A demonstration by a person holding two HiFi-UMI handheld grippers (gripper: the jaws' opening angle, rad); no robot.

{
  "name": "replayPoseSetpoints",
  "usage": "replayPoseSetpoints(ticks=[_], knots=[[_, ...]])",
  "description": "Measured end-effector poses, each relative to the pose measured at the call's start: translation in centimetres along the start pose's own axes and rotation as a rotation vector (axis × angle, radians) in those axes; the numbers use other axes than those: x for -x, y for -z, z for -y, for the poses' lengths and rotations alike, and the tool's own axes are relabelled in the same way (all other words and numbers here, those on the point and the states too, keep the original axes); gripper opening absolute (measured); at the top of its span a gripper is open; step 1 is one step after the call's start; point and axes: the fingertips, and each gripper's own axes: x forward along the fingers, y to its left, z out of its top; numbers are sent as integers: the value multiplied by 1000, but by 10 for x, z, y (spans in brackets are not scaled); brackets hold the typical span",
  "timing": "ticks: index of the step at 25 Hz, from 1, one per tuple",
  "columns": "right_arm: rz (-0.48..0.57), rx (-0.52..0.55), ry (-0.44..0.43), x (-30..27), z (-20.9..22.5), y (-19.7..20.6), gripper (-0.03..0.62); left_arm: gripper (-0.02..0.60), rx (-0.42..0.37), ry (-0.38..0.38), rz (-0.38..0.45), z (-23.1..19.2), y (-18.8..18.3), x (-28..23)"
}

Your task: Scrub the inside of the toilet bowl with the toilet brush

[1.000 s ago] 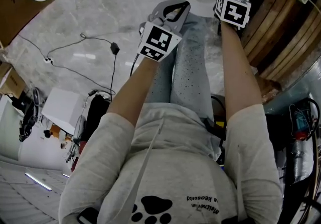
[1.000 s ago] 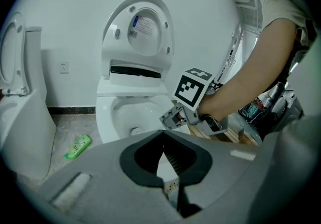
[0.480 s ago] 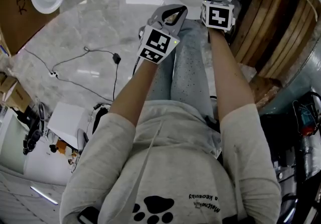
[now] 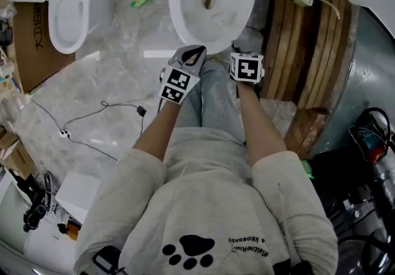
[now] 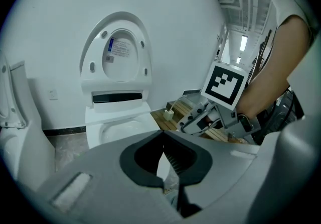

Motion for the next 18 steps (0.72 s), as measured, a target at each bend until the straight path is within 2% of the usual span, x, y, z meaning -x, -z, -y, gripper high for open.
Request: replayPoseSetpoints(ticks=[5, 9, 12, 14, 18], knots=[[93, -36, -18, 53, 5, -19, 150, 2, 83, 6, 52, 19, -33, 15], [217, -5, -67, 92, -5, -44, 151, 2, 43, 25, 78, 33, -62, 26], [304, 21, -70, 125, -4, -62, 152, 2, 9, 23, 117, 37, -91, 37], [367, 26, -68, 147, -3, -79, 150, 2, 3, 1, 158, 32, -117, 48], [496, 56, -63, 192, -5, -110, 152, 2, 35, -90, 257, 15, -172, 74]])
